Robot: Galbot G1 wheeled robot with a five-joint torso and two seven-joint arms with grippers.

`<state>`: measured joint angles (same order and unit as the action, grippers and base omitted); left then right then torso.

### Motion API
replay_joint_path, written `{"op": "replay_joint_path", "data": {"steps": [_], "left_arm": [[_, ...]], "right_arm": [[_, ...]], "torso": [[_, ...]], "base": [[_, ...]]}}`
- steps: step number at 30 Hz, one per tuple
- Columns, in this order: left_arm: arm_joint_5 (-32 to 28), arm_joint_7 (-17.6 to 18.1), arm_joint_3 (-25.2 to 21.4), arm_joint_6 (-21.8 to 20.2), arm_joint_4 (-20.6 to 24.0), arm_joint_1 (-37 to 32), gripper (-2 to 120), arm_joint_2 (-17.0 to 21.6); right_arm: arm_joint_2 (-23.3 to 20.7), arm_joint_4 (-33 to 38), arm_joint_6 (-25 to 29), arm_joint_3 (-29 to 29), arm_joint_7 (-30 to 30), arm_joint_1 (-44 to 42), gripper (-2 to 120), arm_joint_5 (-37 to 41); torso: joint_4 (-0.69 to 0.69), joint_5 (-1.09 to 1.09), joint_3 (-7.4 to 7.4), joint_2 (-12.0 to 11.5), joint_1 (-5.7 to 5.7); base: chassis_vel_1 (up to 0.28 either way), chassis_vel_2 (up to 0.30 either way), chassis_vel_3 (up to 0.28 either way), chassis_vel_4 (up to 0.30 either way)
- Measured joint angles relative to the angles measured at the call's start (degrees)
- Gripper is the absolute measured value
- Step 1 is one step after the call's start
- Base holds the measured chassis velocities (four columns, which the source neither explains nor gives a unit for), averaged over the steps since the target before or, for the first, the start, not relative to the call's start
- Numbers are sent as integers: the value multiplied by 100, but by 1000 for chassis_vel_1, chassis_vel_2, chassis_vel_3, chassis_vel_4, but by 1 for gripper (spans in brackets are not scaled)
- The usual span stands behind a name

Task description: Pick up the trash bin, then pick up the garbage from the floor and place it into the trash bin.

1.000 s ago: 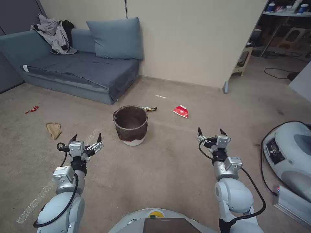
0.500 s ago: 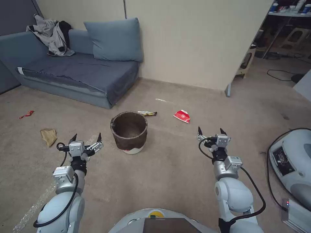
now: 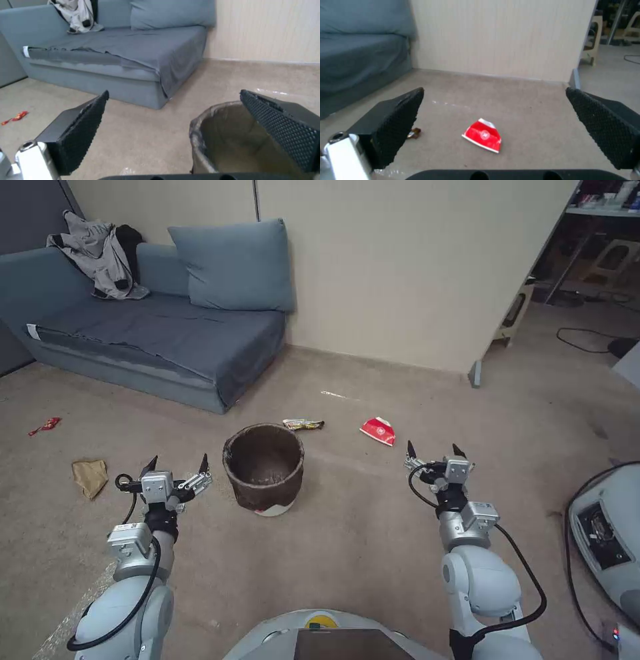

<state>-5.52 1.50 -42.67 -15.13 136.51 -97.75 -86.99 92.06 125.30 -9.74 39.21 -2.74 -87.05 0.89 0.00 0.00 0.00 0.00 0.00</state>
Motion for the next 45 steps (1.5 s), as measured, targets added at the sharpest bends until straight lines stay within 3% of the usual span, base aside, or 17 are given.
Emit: {"op": "replay_joint_path", "data": {"steps": [28,37,39,45], "left_arm": [[-80,55,-55,-144,-29,97,100,81],[-724,271,-132,-881,-257,560,100,438],[-892,353,-112,-1194,-374,716,100,647],[-1144,469,3,-1619,-625,983,100,999]], "right_arm": [[-26,17,47,-29,27,-12,100,18],[-89,17,56,-26,41,-18,100,35],[-117,15,52,-25,53,-19,100,37],[-168,-23,16,-58,99,2,100,38]], "torso": [[0,0,0,0,0],[0,-1,0,0,0],[-1,-1,0,0,0],[-1,-1,0,0,0]], "base": [[-75,76,81,-79],[0,0,0,0],[0,0,0,0],[0,0,0,0]]}}
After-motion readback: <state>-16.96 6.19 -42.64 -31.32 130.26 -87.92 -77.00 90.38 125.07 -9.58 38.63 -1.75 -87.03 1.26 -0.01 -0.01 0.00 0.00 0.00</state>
